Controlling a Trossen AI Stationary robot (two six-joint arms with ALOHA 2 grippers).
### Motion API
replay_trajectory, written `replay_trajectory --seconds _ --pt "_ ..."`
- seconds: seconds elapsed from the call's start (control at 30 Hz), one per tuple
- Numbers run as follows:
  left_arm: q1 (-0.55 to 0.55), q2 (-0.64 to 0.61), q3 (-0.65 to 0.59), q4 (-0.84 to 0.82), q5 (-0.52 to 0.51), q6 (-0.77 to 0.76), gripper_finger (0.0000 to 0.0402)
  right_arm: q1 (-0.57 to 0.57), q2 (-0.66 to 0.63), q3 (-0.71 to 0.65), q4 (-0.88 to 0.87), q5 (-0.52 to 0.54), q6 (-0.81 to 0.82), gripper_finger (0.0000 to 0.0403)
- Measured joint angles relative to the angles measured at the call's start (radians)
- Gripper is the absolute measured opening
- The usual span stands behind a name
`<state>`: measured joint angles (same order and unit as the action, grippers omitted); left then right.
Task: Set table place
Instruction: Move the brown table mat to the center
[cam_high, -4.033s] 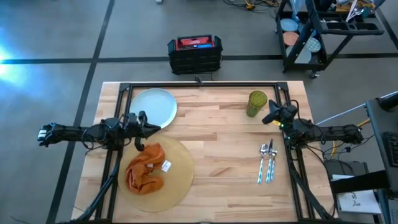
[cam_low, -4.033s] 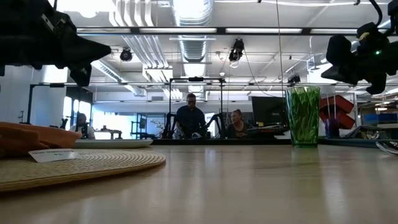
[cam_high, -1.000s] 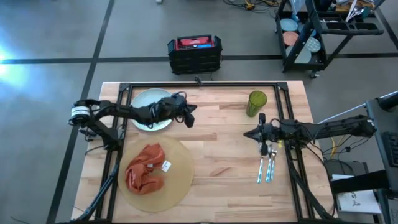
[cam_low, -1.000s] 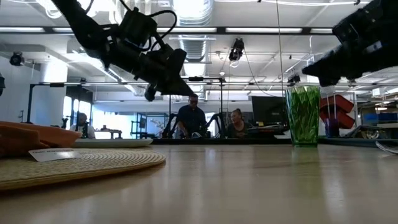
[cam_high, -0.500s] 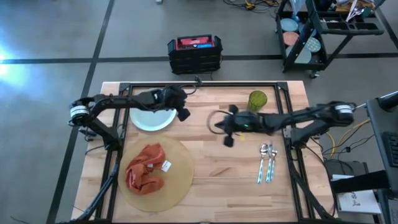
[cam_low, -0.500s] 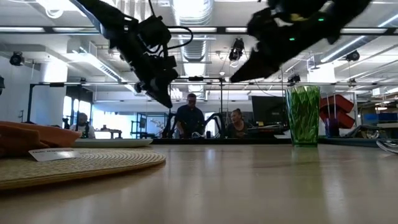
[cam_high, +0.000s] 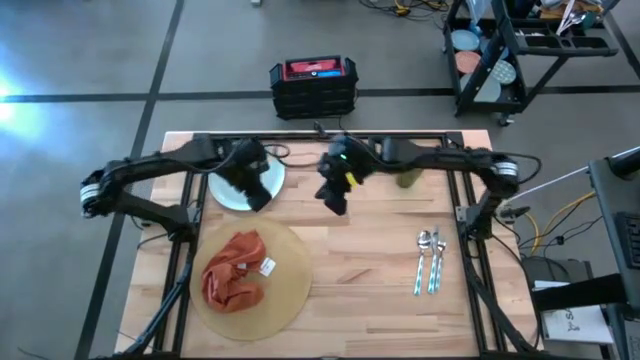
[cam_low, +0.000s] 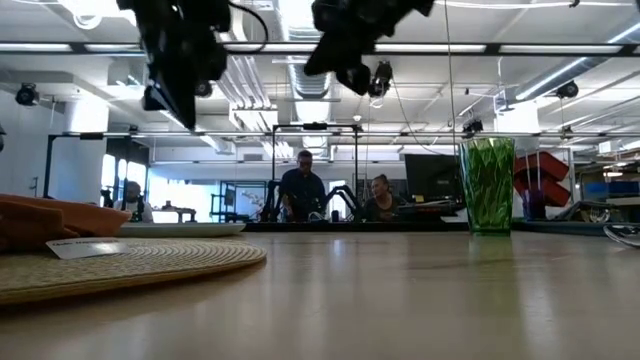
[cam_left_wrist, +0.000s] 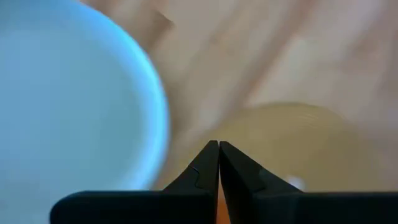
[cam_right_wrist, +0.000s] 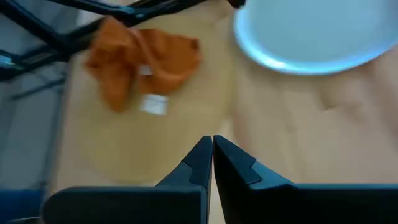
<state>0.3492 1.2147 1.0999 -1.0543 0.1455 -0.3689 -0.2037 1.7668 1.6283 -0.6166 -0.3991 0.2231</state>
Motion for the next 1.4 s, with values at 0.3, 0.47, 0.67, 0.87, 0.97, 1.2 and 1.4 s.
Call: replay_trajectory --seconds 0.3,0.47,0.67,0.87,0.97,1.2,1.4 --pt "-0.340 -0.084 -0.104 0.015 -0.067 -0.306 0.0000 0.067 0.328 0.331 -0.216 -0.081 -0.055 0.0000" --pt "-0.467 -0.054 -0.184 0.053 -0.143 -0.531 0.0000 0.107 0.451 0.392 -0.234 -0.080 -0.115 0.0000" --pt "-0.534 -0.054 -0.349 0.217 -0.118 -0.768 0.0000 0.112 0.519 0.409 -0.147 -0.083 -0.162 0.0000" --pt "-0.576 -0.078 -0.416 0.342 -0.109 -0.893 0.0000 0.119 0.578 0.409 -0.123 -0.106 -0.215 0.0000" --pt "-0.576 -0.084 -0.392 0.338 -0.112 -0.912 0.0000 0.123 0.598 0.409 -0.083 -0.106 -0.224 0.0000" --pt "-0.578 -0.088 -0.258 0.230 -0.201 -0.891 0.0000 0.125 0.654 0.409 -0.018 -0.106 -0.216 0.0000" --pt "-0.578 -0.089 -0.119 -0.031 -0.255 -0.876 0.0000 0.125 0.693 0.409 -0.033 -0.061 -0.199 0.0000"
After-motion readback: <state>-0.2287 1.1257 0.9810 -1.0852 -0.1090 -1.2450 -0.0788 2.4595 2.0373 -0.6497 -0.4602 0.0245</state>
